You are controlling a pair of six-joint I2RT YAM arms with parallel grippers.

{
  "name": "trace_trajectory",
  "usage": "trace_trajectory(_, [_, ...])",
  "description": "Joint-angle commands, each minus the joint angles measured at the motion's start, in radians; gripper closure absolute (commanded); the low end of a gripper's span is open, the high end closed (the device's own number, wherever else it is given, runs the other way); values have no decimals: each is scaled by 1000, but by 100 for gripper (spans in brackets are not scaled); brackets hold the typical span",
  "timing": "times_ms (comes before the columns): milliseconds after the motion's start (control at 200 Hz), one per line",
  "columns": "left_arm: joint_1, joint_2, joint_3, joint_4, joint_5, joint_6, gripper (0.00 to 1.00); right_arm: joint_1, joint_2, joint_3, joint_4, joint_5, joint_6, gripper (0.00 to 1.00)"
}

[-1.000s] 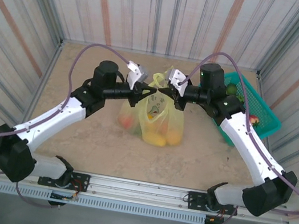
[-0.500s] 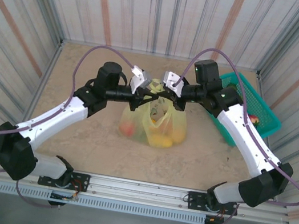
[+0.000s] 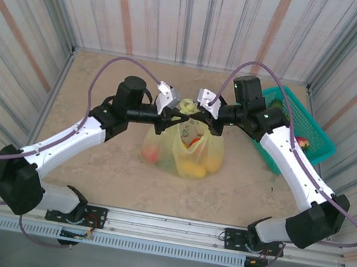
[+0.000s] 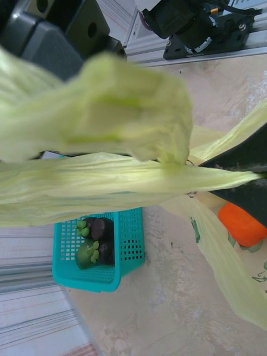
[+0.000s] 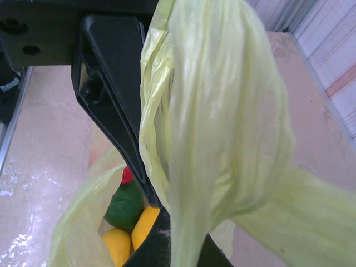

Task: Place the fake fruits into the plastic bag and tie a complex knot

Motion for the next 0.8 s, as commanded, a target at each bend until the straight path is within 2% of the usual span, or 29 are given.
trace_trajectory(0, [10, -16, -20, 104, -19, -24, 100, -18, -60, -59, 65, -56, 89, 100])
trace_trajectory(250, [-3, -6, -8, 117, 33, -18, 99, -5, -34, -68, 65, -79, 95, 100])
trace_trajectory(436, [-12, 3, -1, 129, 36, -31, 87, 36, 6, -51, 56, -78, 87, 100])
trace_trajectory(551, [-12, -3, -5, 136, 41, -37, 84, 41, 3, -71, 71, -76, 97, 100])
trace_trajectory(661, [-12, -8, -12, 136, 62, -36, 83, 35, -10, -94, 99, -63, 117, 100])
trace_trajectory(796, [-9, -22, -29, 126, 33, -34, 83, 8, -26, -102, 144, -73, 157, 100])
